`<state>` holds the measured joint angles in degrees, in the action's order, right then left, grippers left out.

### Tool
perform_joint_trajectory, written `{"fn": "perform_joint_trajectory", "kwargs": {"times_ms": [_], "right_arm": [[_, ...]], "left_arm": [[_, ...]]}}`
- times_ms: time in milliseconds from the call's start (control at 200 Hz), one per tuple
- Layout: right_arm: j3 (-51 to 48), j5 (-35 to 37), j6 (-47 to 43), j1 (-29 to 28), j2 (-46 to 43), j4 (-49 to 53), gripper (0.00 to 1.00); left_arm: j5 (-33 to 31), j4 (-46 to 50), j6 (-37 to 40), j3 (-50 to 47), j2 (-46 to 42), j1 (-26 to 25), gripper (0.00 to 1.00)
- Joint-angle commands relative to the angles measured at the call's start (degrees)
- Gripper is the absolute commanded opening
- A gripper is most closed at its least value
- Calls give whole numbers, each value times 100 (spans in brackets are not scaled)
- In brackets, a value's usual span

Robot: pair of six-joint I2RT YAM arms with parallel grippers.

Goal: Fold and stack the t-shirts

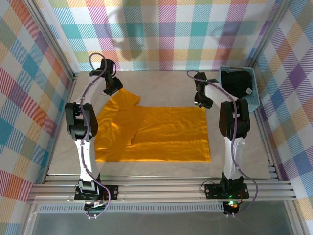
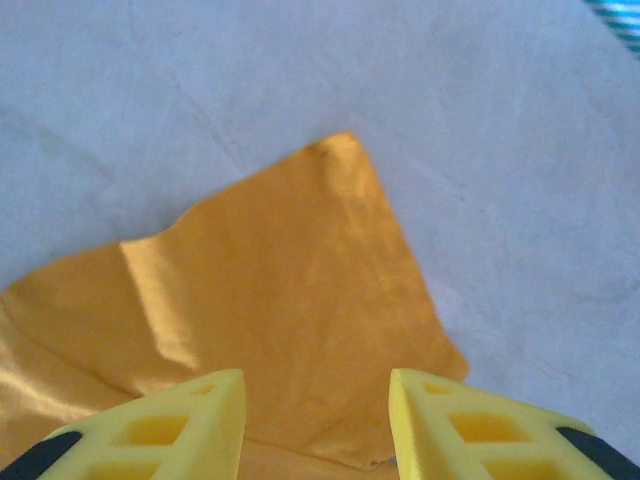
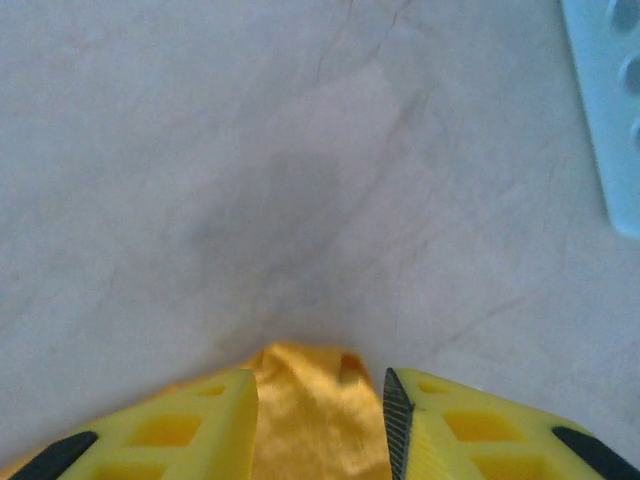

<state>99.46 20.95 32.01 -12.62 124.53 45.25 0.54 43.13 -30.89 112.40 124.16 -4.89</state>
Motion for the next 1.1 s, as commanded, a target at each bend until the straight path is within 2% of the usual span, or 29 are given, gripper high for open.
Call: {"fn": "perform_joint_trajectory", "kwargs": {"times_ms": [0, 190, 365, 665, 790, 935, 1095], "right_arm": [[214, -91, -114, 58, 244, 217, 36], [466, -288, -122, 119, 586, 368, 30], [452, -324, -38, 119, 551, 406, 31], [425, -335, -11, 120, 439, 427, 0], [443, -418, -11, 115, 372, 466, 0], [469, -532, -28, 100, 340, 518, 0], [415, -595, -53, 102, 301, 563, 0]], "left_arm": [[43, -329, 381, 46, 151, 101, 43], [-19, -190, 382, 589, 623, 106, 45], [-187, 16, 366, 1101, 994, 119, 47], [-770, 99, 271, 1653, 1538, 119, 47], [-949, -245, 381, 1643, 1697, 109, 47], [-801, -641, 441, 1726, 1950, 85, 46], [-848, -788, 618, 1943, 2220, -137, 47]]}}
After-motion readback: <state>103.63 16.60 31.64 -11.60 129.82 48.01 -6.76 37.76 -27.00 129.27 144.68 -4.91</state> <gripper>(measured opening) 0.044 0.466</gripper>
